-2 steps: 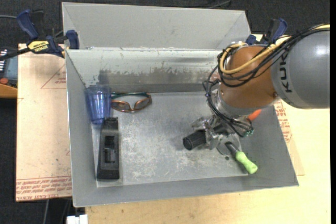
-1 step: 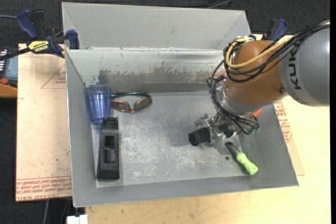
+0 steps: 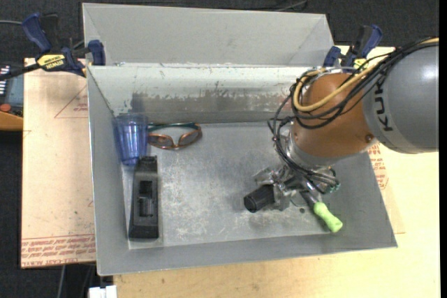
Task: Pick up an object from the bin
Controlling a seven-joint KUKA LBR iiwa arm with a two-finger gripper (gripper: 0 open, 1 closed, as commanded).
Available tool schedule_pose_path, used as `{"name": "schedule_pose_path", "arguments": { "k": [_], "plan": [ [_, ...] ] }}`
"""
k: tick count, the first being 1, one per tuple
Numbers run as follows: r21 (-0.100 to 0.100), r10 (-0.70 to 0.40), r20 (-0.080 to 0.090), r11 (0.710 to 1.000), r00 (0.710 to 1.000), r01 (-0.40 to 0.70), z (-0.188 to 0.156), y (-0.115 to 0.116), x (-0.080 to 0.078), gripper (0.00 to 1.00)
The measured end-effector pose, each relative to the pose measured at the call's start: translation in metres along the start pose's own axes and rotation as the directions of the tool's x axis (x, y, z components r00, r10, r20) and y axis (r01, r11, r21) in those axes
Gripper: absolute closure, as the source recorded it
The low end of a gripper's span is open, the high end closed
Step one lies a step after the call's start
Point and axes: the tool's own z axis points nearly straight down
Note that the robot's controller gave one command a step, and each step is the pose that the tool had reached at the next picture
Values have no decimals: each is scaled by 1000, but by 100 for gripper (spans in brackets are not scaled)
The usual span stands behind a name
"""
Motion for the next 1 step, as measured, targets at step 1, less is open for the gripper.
{"name": "schedule_pose_path", "arguments": {
  "k": [1],
  "plan": [
    [10, 15, 13, 1000, 1000, -15, -86, -19, 2, 100]
  ]
}}
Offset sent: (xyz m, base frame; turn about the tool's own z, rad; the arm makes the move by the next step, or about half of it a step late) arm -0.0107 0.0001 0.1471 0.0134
